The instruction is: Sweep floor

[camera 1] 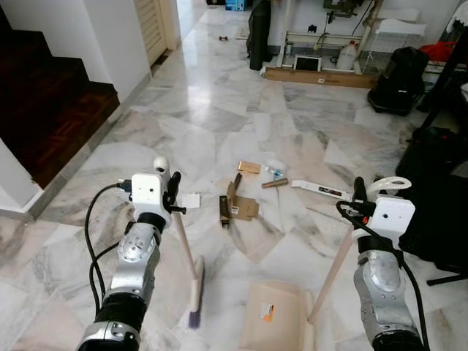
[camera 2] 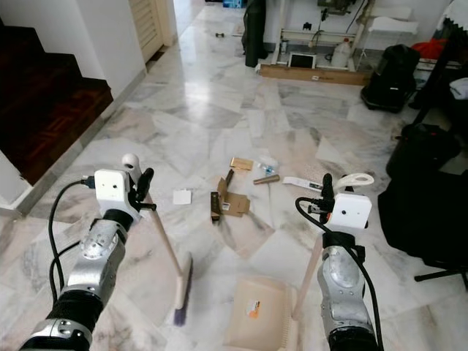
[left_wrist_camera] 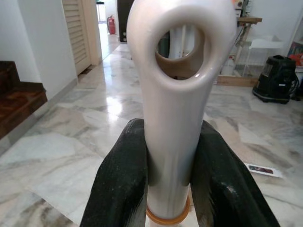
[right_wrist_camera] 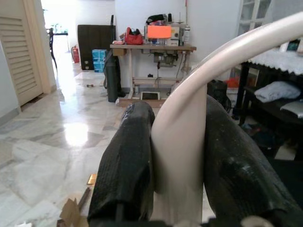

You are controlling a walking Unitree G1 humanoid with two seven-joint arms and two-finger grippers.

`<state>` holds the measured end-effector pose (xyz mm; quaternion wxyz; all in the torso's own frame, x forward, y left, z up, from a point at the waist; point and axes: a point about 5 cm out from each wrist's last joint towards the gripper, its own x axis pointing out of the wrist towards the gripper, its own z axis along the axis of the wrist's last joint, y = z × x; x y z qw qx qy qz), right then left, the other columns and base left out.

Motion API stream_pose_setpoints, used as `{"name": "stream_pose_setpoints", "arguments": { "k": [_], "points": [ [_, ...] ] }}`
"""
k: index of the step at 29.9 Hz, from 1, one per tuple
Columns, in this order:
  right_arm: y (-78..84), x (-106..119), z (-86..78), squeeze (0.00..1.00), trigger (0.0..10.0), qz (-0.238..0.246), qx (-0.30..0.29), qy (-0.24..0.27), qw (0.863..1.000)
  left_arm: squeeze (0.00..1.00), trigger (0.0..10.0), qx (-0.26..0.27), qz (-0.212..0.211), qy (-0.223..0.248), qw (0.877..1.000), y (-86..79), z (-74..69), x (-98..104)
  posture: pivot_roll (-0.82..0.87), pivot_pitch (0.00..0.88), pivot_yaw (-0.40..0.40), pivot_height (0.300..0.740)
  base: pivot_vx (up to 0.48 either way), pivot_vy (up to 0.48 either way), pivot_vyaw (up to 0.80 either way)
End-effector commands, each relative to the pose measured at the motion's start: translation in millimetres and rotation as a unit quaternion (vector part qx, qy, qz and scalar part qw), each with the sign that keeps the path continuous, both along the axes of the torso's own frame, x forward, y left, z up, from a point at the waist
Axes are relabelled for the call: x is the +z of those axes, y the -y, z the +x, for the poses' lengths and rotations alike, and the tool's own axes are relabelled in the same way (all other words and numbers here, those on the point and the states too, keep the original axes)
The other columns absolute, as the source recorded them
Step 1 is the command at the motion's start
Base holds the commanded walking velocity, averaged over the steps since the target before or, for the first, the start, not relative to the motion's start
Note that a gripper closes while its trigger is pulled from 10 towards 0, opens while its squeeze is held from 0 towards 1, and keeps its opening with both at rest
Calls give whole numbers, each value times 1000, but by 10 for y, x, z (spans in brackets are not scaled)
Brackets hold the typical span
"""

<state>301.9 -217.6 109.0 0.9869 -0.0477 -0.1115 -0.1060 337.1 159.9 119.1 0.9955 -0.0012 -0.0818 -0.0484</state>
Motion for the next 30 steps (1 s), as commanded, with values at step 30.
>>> {"name": "stream_pose_setpoints", "arguments": {
  "k": [30],
  "points": [
    [16, 152, 3, 0, 10000, 10, -14, 30, 999, 0, 10000, -23, 9, 43, 999, 100, 93, 232, 23, 44, 10, 740, 233, 0, 0]
  ]
}}
